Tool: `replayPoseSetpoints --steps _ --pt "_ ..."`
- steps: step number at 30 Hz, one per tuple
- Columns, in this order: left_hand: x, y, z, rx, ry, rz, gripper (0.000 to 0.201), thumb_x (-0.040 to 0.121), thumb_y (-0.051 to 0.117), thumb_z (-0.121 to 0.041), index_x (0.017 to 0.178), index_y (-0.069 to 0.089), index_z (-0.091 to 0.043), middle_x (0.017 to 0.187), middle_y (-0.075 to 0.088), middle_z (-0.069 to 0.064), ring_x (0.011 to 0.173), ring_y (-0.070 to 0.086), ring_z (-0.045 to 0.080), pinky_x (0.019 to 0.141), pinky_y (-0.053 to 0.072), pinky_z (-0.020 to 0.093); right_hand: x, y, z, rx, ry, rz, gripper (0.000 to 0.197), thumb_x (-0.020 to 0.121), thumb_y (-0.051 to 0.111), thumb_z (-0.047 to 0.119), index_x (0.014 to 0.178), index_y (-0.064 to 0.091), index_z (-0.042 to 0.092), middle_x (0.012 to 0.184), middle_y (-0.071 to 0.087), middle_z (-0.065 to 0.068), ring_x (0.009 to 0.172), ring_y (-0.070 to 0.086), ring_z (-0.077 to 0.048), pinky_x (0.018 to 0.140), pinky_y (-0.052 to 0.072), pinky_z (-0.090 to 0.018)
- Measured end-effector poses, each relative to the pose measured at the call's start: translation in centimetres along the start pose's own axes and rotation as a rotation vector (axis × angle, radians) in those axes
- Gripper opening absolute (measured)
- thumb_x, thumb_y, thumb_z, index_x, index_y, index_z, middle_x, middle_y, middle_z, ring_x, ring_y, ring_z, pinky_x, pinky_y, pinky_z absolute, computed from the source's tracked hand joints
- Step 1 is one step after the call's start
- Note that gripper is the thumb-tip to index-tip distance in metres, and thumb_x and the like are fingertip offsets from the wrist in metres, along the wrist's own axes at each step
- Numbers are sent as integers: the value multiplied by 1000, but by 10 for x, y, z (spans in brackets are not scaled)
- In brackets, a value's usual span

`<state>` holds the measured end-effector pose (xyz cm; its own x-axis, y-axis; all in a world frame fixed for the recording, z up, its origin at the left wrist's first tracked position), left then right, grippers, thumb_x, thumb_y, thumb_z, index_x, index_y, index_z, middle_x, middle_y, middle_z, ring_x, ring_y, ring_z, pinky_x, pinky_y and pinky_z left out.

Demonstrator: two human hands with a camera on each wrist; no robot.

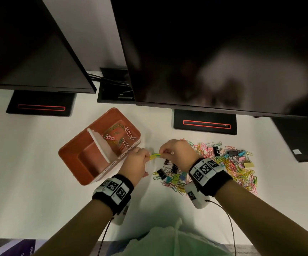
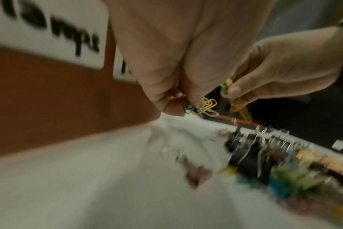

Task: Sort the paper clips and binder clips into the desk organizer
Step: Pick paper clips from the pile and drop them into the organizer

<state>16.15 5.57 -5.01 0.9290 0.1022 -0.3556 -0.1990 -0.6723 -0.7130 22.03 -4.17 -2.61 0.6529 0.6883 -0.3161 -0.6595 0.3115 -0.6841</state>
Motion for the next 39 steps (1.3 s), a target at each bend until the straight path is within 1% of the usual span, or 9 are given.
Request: replayPoseSetpoints --steps 5,10,14,17,22,25,29,34,39 --pt "-36 -86 -33 -61 121 -297 8 88 55 -5 93 61 -3 90 51 3 75 49 14 66 39 20 9 -53 53 151 -141 -211 4 79 71 12 83 71 13 79 65 -3 67 56 -10 68 44 -11" --pt "-35 -154 -2 -36 -32 -492 10 88 57 -10 96 62 -7 94 57 6 83 50 15 74 33 18 47 -67 103 188 -167 -279 6 80 69 13 85 70 14 81 61 3 73 54 -8 71 41 -11" --pt "-21 -146 25 -46 -182 -400 25 84 64 -16 109 61 -14 108 60 4 92 58 13 84 45 25 71 -34 106 185 -72 -141 21 83 66 15 103 66 10 97 68 -5 83 58 -10 82 49 -20" --pt "-33 -142 -1 -13 -18 -424 34 82 66 -13 116 59 -15 112 56 -1 91 57 9 86 48 24 58 -32 88 197 -67 -168 21 85 63 15 106 65 12 101 66 -4 84 58 -10 76 44 -10" --pt "-49 -66 -9 -61 86 -223 23 84 63 -9 104 63 -19 100 57 -5 72 54 -1 74 50 15 23 -17 11 -23 68 -98 19 86 62 20 104 64 16 99 65 -4 78 56 -12 77 48 -25" --pt "-39 -13 12 -43 -13 -63 27 87 54 -1 112 60 -12 111 55 4 70 49 -3 71 38 -2 14 17 -14 -198 128 90 27 86 61 27 112 60 20 110 65 -2 94 58 -16 85 49 -32" --pt "-27 5 24 -7 -71 -61 28 88 48 5 112 59 -2 114 51 10 76 44 4 70 28 -10 22 40 -10 -303 117 136 32 86 58 35 115 57 21 115 62 -2 106 56 -23 93 46 -39" --pt "-20 14 45 49 -126 -74 12 84 56 -1 92 65 -6 103 54 8 86 53 19 83 45 26 31 53 -15 -263 176 193 18 87 56 21 105 59 20 108 66 -3 100 59 -24 91 48 -39" --pt "-15 21 48 92 -106 -16 21 76 53 9 79 58 -11 88 50 2 80 51 21 71 46 30 32 56 -11 -278 116 235 21 89 47 16 101 63 19 107 68 -2 99 60 -24 91 49 -38"
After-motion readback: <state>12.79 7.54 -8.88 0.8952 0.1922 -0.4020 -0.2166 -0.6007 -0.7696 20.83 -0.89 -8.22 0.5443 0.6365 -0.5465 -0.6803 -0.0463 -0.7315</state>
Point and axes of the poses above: each hand's wrist, its own x-axis towards the middle knuckle, its own y-axis out of the palm, z = x × y, the point moved 10 cm from there along x, towards the middle knuckle
